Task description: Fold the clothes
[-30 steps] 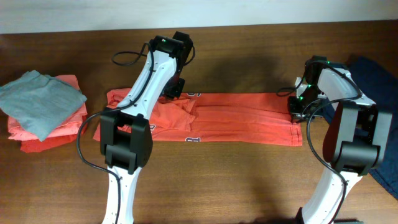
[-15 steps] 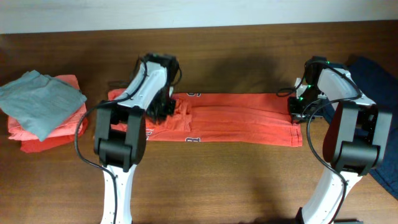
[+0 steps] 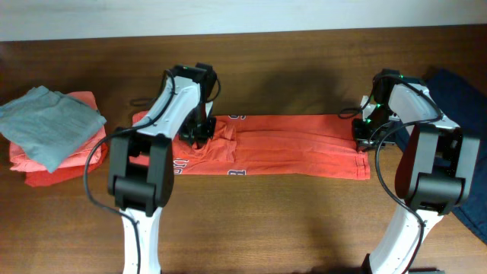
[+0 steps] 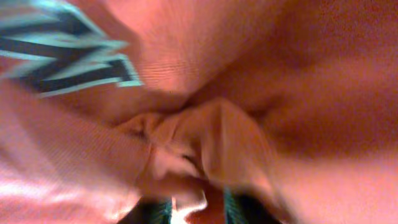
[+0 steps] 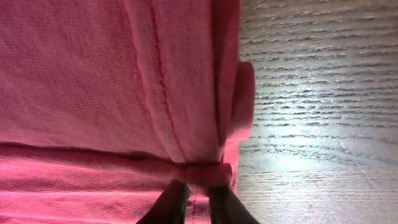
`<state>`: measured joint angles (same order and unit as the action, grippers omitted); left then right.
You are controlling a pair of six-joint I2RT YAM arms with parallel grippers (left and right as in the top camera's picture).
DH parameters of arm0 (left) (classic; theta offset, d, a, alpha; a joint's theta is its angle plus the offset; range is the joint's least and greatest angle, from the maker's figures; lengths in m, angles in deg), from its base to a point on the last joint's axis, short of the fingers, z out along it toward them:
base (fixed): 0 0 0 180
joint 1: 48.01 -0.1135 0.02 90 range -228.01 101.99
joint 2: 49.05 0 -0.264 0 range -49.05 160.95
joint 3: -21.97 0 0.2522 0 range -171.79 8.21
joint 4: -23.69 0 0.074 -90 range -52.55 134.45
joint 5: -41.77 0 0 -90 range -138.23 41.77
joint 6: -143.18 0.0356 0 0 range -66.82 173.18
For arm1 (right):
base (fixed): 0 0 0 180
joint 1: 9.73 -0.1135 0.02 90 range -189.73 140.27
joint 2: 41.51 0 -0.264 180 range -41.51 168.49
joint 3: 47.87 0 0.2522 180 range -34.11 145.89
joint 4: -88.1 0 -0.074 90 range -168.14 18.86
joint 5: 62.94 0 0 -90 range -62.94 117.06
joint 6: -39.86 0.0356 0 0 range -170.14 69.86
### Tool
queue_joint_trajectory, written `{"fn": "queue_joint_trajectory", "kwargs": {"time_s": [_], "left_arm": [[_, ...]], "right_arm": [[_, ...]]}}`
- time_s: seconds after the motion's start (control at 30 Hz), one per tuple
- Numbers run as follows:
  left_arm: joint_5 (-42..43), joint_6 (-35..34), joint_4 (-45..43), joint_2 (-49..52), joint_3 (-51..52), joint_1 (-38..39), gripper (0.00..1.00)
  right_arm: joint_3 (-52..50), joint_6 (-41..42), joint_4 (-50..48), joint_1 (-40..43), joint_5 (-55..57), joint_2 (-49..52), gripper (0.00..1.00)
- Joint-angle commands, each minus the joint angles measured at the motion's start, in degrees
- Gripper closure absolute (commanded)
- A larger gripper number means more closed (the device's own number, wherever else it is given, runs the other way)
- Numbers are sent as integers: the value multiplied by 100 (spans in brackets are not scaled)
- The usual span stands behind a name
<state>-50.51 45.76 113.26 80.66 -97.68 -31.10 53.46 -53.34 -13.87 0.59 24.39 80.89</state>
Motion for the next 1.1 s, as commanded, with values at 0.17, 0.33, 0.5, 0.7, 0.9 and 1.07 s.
{"fn": "queue_joint_trajectory", "kwargs": {"time_s": [0.17, 0.33, 0.5, 0.7, 0.9, 1.07], "left_arm": [[205, -205, -94, -800, -201, 17, 70], [1003, -197, -269, -780, -153, 140, 82], [1003, -201, -1016, -780, 317, 448, 82], [1008, -208, -2415, -767, 1222, 557, 82], [1545, -216, -2916, -767, 1425, 669, 82], [1508, 7, -2833, -813, 1373, 809, 72]], "right_arm": [[-144, 7, 46, 20, -35, 74, 82], [-144, 7, 46, 20, -35, 76, 82], [-144, 9, 61, 20, -35, 76, 82], [-144, 9, 109, 20, -37, 76, 82], [-144, 9, 131, 20, -37, 76, 82], [-136, 11, 129, 20, -37, 74, 82]]}}
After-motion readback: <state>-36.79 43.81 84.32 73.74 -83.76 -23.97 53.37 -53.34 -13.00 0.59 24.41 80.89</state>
